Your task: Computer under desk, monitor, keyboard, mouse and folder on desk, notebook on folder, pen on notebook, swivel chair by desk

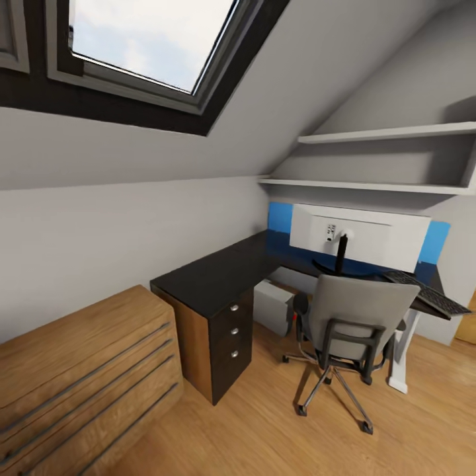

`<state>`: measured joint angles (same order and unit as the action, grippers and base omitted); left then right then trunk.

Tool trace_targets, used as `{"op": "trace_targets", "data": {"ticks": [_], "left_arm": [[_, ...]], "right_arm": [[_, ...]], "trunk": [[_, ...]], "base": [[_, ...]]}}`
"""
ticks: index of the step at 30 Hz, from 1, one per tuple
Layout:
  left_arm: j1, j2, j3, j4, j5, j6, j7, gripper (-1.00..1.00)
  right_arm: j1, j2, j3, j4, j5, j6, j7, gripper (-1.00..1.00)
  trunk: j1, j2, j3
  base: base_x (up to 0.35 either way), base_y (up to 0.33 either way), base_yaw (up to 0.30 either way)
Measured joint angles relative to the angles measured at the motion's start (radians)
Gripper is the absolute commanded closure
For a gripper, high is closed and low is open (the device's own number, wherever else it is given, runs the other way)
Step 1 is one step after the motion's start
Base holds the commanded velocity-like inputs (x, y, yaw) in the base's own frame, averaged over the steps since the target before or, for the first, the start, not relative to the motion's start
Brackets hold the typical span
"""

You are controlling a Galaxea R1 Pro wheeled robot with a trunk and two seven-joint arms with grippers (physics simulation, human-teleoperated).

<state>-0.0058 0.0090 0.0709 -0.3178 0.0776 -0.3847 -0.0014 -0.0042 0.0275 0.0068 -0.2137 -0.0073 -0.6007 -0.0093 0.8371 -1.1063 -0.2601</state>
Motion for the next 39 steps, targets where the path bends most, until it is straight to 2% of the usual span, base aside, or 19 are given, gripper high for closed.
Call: {"op": "trace_targets", "data": {"ticks": [11,26,39], "left_arm": [[0.0,0.0,0.0,0.0,-0.001,0.0,0.0,-1.0],[0.0,-0.001,-0.001,0.0,-0.001,0.001,-0.001,-1.0],[0.0,-0.003,-0.002,0.0,-0.002,0.0,-0.001,-1.0]], "right_arm": [[0.0,0.0,0.011,-0.001,0.014,0.001,0.001,-1.0],[0.0,0.006,0.01,0.0,0.012,0.003,0.001,-1.0],[0.0,0.005,0.01,0.0,0.012,0.0,0.001,-1.0]], "trunk": [[0.0,0.0,-0.006],[0.0,0.0,-0.009],[0.0,0.0,-0.001]], "base": [[0.0,0.0,-0.229],[0.0,0.0,-0.037],[0.001,0.0,-0.22]]}}
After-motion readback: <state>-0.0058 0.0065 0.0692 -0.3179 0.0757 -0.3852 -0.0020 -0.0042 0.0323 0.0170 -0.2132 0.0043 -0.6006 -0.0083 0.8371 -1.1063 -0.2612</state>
